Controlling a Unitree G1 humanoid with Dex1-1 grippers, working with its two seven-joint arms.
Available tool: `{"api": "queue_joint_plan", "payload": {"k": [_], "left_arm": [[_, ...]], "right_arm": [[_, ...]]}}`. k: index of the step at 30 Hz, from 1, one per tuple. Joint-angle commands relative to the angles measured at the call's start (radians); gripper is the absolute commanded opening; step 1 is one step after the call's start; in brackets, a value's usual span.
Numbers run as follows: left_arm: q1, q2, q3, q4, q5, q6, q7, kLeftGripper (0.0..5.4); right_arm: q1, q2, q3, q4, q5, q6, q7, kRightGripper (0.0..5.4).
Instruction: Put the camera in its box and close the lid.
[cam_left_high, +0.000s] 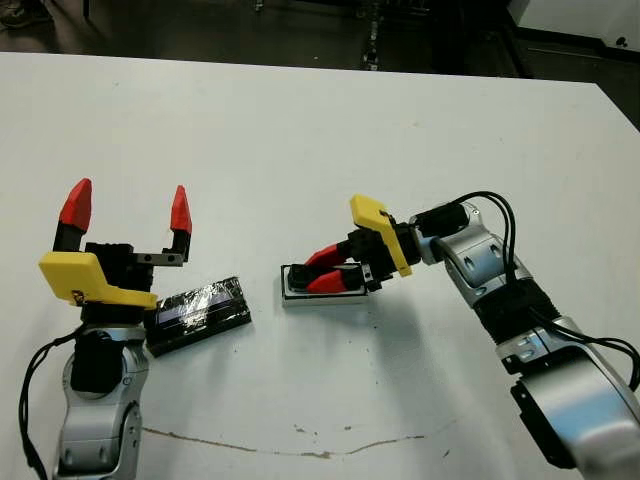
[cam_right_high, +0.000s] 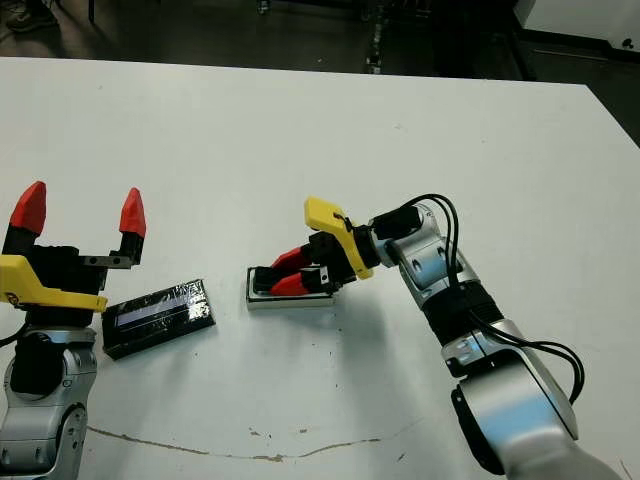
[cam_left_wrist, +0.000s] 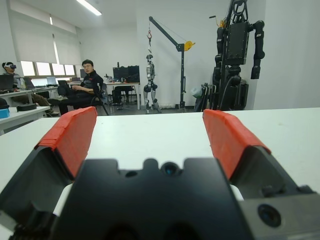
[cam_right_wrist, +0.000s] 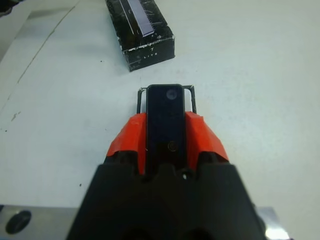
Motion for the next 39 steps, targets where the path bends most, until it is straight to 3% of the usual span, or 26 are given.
{"api": "queue_joint_plan", "payload": {"k": [1,9,17,20,23,39], "left_arm": [[0.013,0.003,0.001,-0.004,0.01,0.009,0.003,5.4],[0.012,0.004,0.001,-0.002,0.01,0.005,0.001,5.4],[0.013,0.005,-0.002,0.0,0.014,-0.009,-0.004,5.4],[0.013,0.004,-0.003,-0.001,0.012,-0.01,-0.004,5.4],[0.016,0.002,-0.004,-0.006,0.014,-0.01,-0.003,5.4],[0.018,0.003,-0.006,-0.009,0.006,-0.006,-0.008,5.4]], "right_arm": [[0.021,-0.043,0.008,-0.002,-0.018,-0.001,0.017,1.67],[0.018,-0.049,0.018,-0.007,-0.021,0.017,0.011,1.67],[0.003,-0.074,0.061,-0.056,-0.06,0.118,-0.009,1.67],[-0.002,-0.077,0.067,-0.064,-0.06,0.149,-0.013,1.9],[-0.002,-0.078,0.064,-0.064,-0.054,0.155,-0.015,1.68],[-0.019,-0.097,0.046,-0.091,-0.046,0.185,-0.028,1.78]]}}
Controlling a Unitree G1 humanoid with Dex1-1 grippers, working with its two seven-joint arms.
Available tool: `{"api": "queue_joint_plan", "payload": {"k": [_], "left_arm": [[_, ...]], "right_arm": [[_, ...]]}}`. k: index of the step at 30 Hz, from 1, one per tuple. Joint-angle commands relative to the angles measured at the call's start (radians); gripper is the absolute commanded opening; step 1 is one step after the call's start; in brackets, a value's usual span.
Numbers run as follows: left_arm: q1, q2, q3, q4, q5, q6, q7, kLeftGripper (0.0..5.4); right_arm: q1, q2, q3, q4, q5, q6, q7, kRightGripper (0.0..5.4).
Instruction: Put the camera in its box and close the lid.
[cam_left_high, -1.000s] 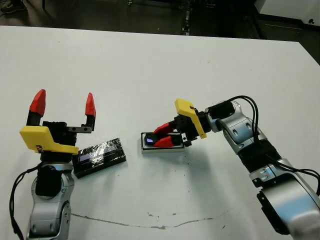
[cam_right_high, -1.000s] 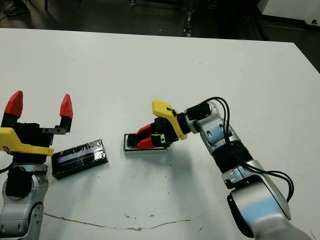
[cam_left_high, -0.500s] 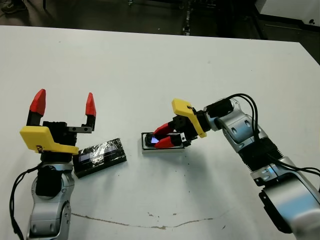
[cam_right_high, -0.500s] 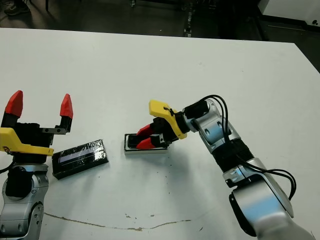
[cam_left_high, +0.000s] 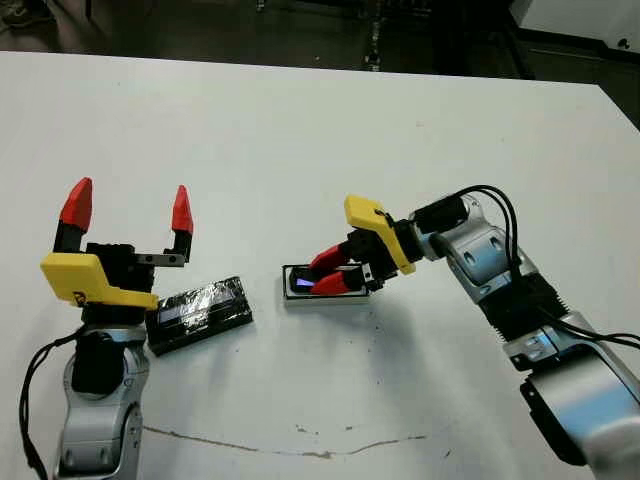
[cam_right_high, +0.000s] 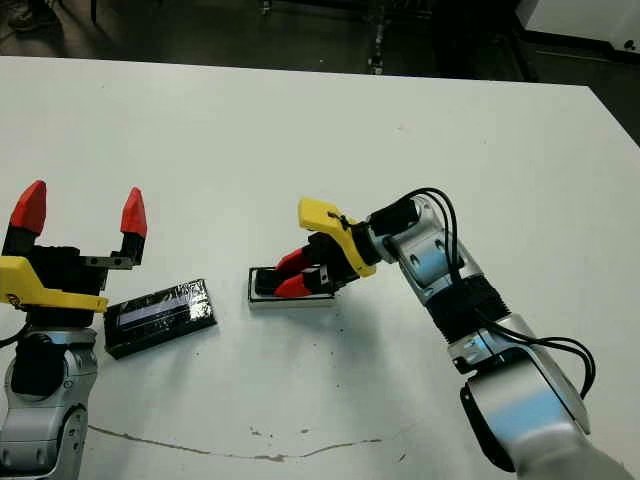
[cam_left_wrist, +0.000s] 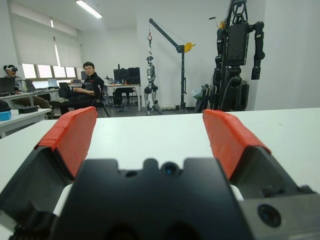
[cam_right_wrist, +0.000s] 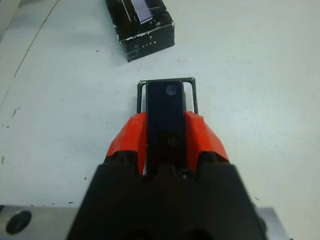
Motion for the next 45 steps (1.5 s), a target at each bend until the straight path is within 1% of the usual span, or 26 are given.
{"api": "queue_joint_plan", "payload": {"k": [1,4,8,11,14,17,22,25,26,29,31,33,35,36,39,42,43,45], "left_arm": [[0.014,0.003,-0.001,-0.003,-0.003,0.002,-0.007,5.4],[0.012,0.004,0.0,0.007,-0.005,-0.008,-0.009,5.4],[0.014,0.005,-0.002,-0.002,-0.001,0.003,-0.006,5.4],[0.014,0.006,-0.002,0.001,0.003,-0.002,-0.006,5.4],[0.01,0.008,-0.002,0.008,0.001,-0.009,-0.009,5.4],[0.009,0.007,-0.003,0.004,0.004,-0.003,-0.007,5.4],[0.007,0.006,-0.002,0.006,-0.004,-0.007,-0.009,5.4],[0.006,0.007,-0.001,0.006,-0.005,-0.007,-0.01,5.4],[0.007,0.008,-0.001,0.001,-0.003,0.0,-0.008,5.4],[0.008,0.017,0.001,-0.006,-0.003,0.013,-0.012,5.4],[0.01,0.025,0.005,-0.013,-0.009,0.022,-0.019,5.4],[0.014,0.041,0.012,-0.025,-0.016,0.039,-0.034,5.4],[0.015,0.072,0.023,-0.028,-0.025,0.045,-0.064,5.4],[0.017,0.086,0.029,-0.033,-0.031,0.051,-0.077,5.4],[0.025,0.132,0.044,-0.051,-0.05,0.069,-0.123,5.4],[0.029,0.195,0.065,-0.067,-0.111,0.094,-0.204,5.4],[0.033,0.217,0.072,-0.079,-0.132,0.115,-0.228,5.4],[0.04,0.259,0.084,-0.108,-0.166,0.153,-0.27,5.4]], "right_arm": [[-0.002,-0.06,-0.012,0.002,-0.019,0.027,-0.002,1.8],[-0.008,-0.074,-0.037,-0.021,-0.006,0.018,-0.005,2.13],[-0.026,-0.095,-0.078,-0.024,0.037,0.006,0.036,2.67],[-0.039,-0.121,-0.1,-0.037,0.052,-0.044,0.073,3.18],[-0.058,-0.144,-0.113,-0.045,0.07,-0.047,0.117,3.65],[-0.071,-0.159,-0.121,-0.048,0.082,-0.07,0.151,4.12],[-0.073,-0.173,-0.141,-0.074,0.109,-0.048,0.17,4.94],[-0.066,-0.182,-0.171,-0.088,0.124,-0.053,0.153,5.35],[-0.062,-0.183,-0.187,-0.092,0.134,-0.05,0.143,5.38],[-0.021,-0.178,-0.266,-0.144,0.184,0.034,0.05,5.38],[0.033,-0.163,-0.338,-0.214,0.229,0.099,-0.055,5.38],[0.098,-0.149,-0.412,-0.314,0.275,0.171,-0.181,5.38],[0.18,-0.121,-0.489,-0.42,0.309,0.208,-0.321,5.38],[0.231,-0.1,-0.526,-0.472,0.321,0.207,-0.391,5.29],[0.373,-0.057,-0.595,-0.613,0.328,0.185,-0.558,4.96],[0.514,-0.01,-0.644,-0.722,0.343,0.139,-0.67,4.47],[0.558,0.002,-0.654,-0.756,0.338,0.119,-0.704,4.27],[0.636,0.022,-0.672,-0.814,0.343,0.101,-0.763,3.97]]}}
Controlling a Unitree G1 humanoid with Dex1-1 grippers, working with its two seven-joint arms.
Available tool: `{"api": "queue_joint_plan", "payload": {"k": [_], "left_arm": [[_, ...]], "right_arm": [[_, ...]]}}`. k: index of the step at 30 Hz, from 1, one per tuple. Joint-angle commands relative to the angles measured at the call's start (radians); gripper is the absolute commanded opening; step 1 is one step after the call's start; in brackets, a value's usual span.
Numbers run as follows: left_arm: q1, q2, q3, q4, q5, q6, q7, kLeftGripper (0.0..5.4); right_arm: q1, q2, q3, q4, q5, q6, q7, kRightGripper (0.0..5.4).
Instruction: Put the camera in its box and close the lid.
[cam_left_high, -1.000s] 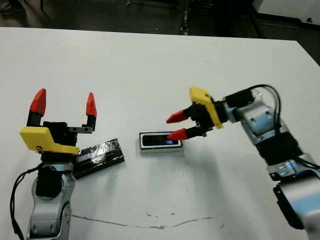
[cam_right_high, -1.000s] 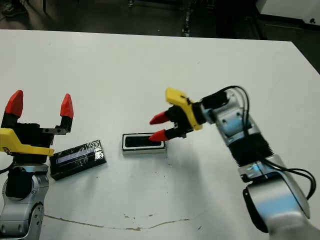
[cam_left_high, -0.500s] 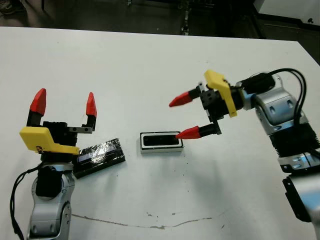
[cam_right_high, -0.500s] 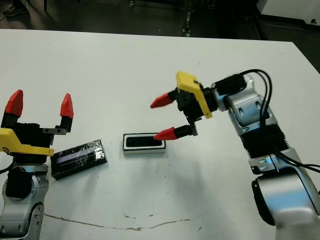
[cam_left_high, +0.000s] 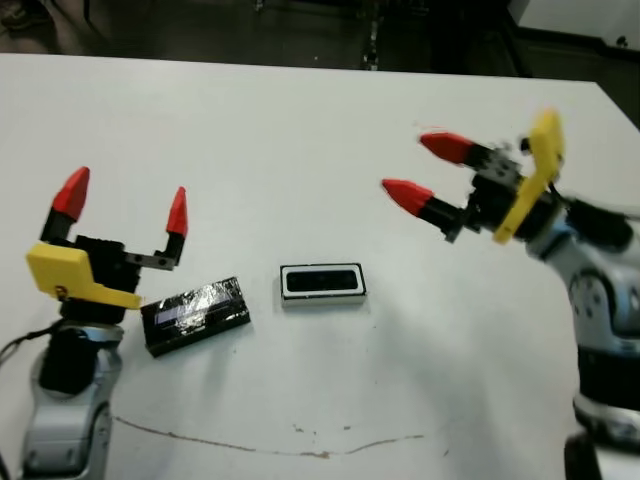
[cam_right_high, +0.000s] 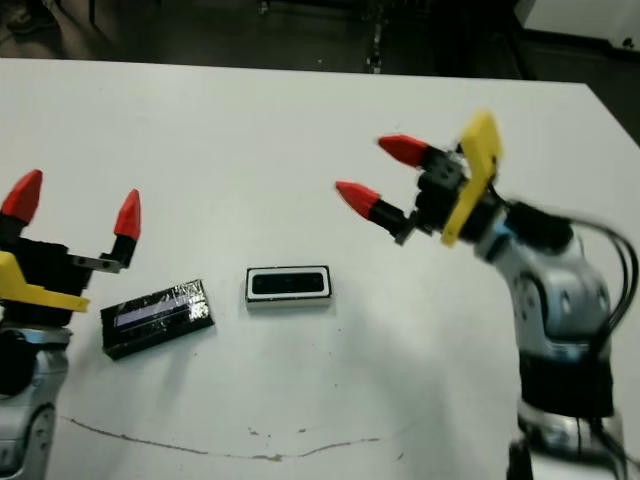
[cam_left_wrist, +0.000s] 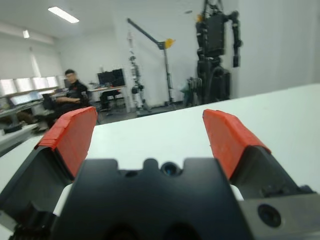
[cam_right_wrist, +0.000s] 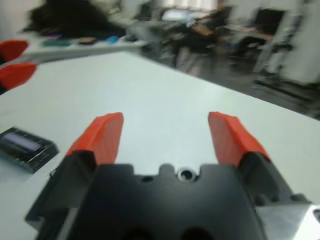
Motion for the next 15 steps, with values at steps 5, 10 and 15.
{"api": "queue_joint_plan", "payload": {"k": [5,10,15], "left_arm": [[0.034,0.182,0.051,-0.119,-0.157,0.198,-0.169,5.4],[-0.001,0.378,0.097,-0.149,-0.281,0.351,-0.352,5.4],[-0.088,0.52,0.09,-0.116,-0.397,0.532,-0.467,5.4]], "right_arm": [[0.256,0.071,-0.061,-0.163,0.04,-0.043,-0.174,3.07],[0.353,0.114,-0.055,-0.193,0.028,-0.1,-0.257,2.29],[0.391,0.126,-0.025,-0.179,0.001,-0.159,-0.292,1.39]]}}
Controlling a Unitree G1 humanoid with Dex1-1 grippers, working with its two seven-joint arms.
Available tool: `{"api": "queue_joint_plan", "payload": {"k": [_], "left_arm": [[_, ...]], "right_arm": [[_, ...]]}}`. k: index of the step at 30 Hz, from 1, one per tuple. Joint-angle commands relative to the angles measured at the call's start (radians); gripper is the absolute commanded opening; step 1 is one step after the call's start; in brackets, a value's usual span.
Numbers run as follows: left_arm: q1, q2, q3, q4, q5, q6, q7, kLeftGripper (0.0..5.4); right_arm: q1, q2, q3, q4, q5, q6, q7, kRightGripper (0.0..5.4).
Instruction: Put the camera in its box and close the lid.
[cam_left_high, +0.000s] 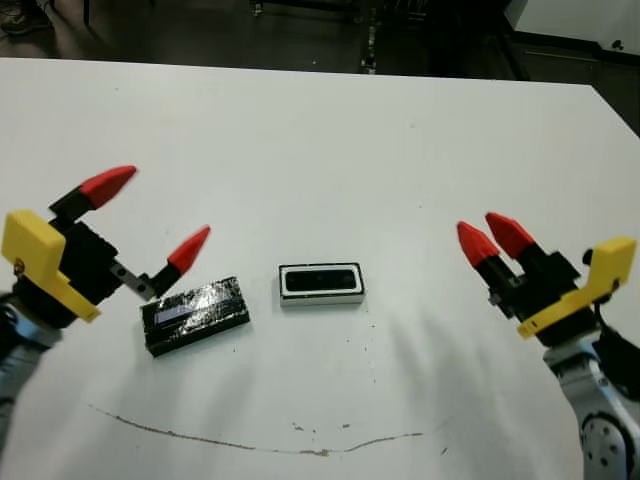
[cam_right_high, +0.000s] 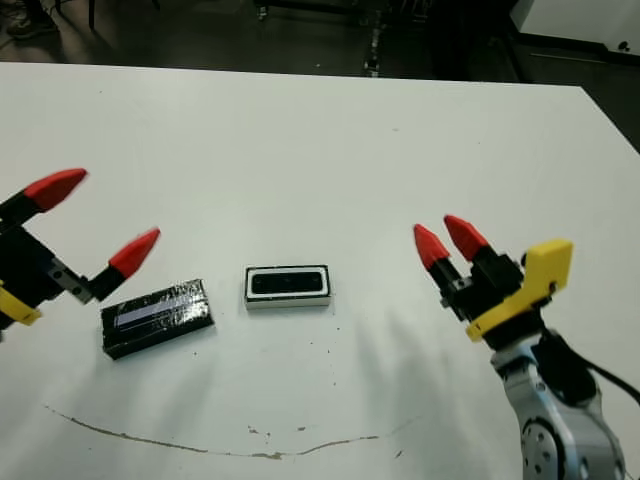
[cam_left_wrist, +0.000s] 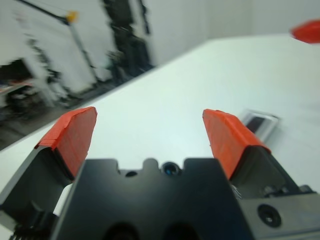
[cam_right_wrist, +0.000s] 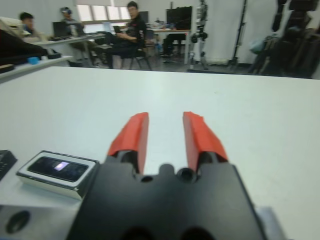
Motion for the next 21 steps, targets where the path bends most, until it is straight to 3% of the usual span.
{"api": "queue_joint_plan", "payload": {"k": [1,8,21], "left_arm": [[-0.062,0.074,-0.025,0.033,-0.043,0.095,-0.065,5.4],[-0.122,0.12,-0.096,0.032,-0.01,0.148,-0.114,5.4],[-0.161,0.08,-0.22,0.163,-0.031,0.167,-0.261,5.4]], "right_arm": [[0.024,0.004,0.014,0.011,-0.015,-0.04,-0.02,1.23],[0.026,0.006,0.036,0.025,-0.016,-0.072,-0.039,0.01],[0.017,0.007,0.054,0.045,0.0,-0.074,-0.054,0.01]]}}
